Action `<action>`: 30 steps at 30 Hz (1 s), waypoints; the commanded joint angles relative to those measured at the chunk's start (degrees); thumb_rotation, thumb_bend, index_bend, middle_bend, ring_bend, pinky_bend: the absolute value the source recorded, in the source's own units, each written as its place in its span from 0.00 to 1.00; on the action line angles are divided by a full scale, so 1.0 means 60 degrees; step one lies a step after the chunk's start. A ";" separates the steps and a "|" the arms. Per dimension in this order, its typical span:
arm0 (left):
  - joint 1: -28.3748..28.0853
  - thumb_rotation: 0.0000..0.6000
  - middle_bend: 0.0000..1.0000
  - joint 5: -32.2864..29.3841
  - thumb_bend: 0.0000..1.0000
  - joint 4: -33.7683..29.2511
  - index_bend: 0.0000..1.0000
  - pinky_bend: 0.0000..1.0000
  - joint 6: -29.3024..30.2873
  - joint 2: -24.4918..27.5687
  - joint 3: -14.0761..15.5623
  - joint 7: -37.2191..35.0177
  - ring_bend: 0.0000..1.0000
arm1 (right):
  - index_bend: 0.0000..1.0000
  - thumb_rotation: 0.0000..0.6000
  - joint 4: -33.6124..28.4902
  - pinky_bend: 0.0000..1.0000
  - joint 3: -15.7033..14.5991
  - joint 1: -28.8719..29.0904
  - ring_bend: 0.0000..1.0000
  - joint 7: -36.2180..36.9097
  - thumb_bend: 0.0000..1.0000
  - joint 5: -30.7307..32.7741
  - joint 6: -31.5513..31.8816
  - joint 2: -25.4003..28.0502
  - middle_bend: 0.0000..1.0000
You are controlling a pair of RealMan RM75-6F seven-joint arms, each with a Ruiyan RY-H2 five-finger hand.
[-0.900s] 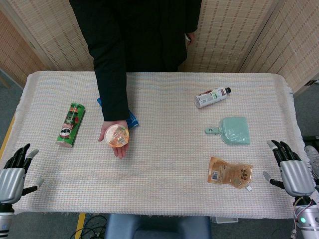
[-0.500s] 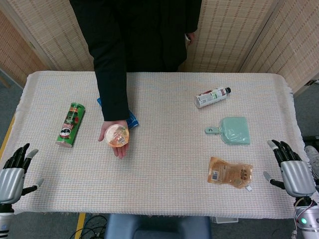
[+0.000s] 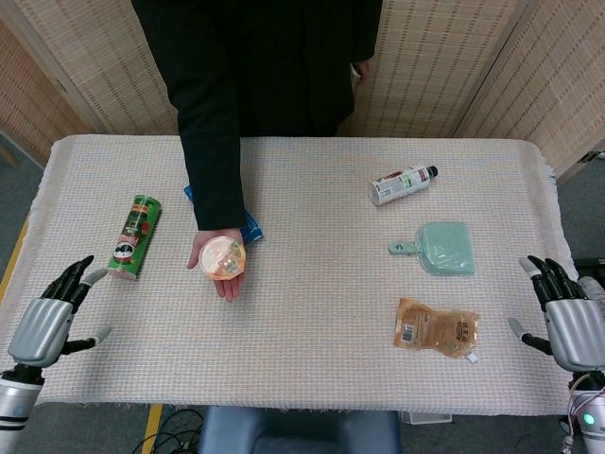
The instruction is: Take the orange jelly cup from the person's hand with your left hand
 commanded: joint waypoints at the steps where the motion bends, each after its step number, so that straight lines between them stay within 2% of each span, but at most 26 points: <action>1: -0.0492 1.00 0.01 0.0257 0.24 -0.0108 0.16 0.21 -0.0358 0.0063 -0.0204 -0.0400 0.05 | 0.05 1.00 -0.0099 0.25 0.0011 0.0045 0.11 -0.0064 0.24 0.0007 -0.0070 0.0094 0.09; 10: -0.2160 1.00 0.01 0.0456 0.24 -0.0555 0.12 0.21 -0.1918 0.0119 -0.0709 -0.0670 0.05 | 0.05 1.00 -0.0361 0.25 0.0042 0.0089 0.11 -0.0231 0.24 -0.0033 -0.0074 0.0281 0.09; 14: -0.2823 1.00 0.01 0.0274 0.24 -0.0722 0.10 0.20 -0.2712 0.0051 -0.0896 -0.0371 0.03 | 0.05 1.00 -0.0417 0.25 0.0039 0.0101 0.11 -0.0241 0.24 0.0024 -0.0133 0.0305 0.09; 22: -0.4191 1.00 0.00 -0.0753 0.24 -0.0720 0.07 0.20 -0.4458 -0.0474 -0.1301 0.0355 0.01 | 0.05 1.00 -0.0440 0.25 0.0013 0.0095 0.11 -0.0235 0.24 0.0079 -0.0179 0.0301 0.09; 30: -0.4987 1.00 0.00 -0.1780 0.24 -0.0651 0.06 0.20 -0.5398 -0.0760 -0.1537 0.0870 0.00 | 0.05 1.00 -0.0384 0.25 -0.0020 0.0057 0.11 -0.0172 0.24 0.0163 -0.0211 0.0305 0.09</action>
